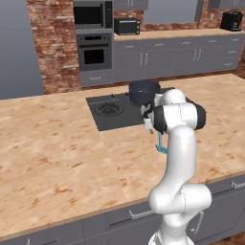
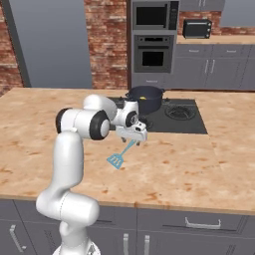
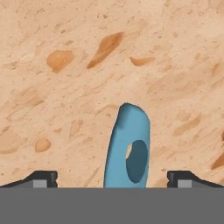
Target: Put the corn and mushroom in the pot. Retrieve the spatula and lightly stir the vegetables in the pot.
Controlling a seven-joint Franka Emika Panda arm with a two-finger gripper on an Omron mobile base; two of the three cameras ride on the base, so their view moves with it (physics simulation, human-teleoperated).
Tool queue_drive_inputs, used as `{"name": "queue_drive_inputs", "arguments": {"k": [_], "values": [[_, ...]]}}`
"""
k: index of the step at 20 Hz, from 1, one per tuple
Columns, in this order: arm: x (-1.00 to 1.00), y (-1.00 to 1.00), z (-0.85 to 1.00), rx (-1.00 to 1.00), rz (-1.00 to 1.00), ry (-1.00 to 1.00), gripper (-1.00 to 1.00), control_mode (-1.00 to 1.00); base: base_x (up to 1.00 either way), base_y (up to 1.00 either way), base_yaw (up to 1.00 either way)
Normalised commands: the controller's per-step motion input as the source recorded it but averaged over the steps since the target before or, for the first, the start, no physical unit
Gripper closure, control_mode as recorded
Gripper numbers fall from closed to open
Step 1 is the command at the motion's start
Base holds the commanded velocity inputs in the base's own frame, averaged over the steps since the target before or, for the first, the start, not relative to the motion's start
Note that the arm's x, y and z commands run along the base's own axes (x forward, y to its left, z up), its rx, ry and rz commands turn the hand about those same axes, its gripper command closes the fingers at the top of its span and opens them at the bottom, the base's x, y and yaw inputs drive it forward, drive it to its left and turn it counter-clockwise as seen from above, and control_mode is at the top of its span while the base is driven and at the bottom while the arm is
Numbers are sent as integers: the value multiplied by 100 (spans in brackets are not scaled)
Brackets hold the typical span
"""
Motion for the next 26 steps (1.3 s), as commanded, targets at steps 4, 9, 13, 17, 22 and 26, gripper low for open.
{"name": "queue_drive_inputs", "arguments": {"k": [4, 9, 13, 17, 22, 26], "values": [[30, -1, -27, 0, 0, 0, -100, -100, 0, 0, 0], [23, -2, -31, 0, 0, 0, -100, -100, 0, 0, 0], [-1, -1, -56, -6, 0, -4, -100, -100, 0, 0, 0], [-10, -1, -66, -5, 0, 0, 100, -100, 0, 0, 0], [-35, -5, -72, 0, -5, 0, 100, -100, 0, 0, 0], [-47, -3, -69, 0, -13, 0, 100, -100, 0, 0, 0]]}}
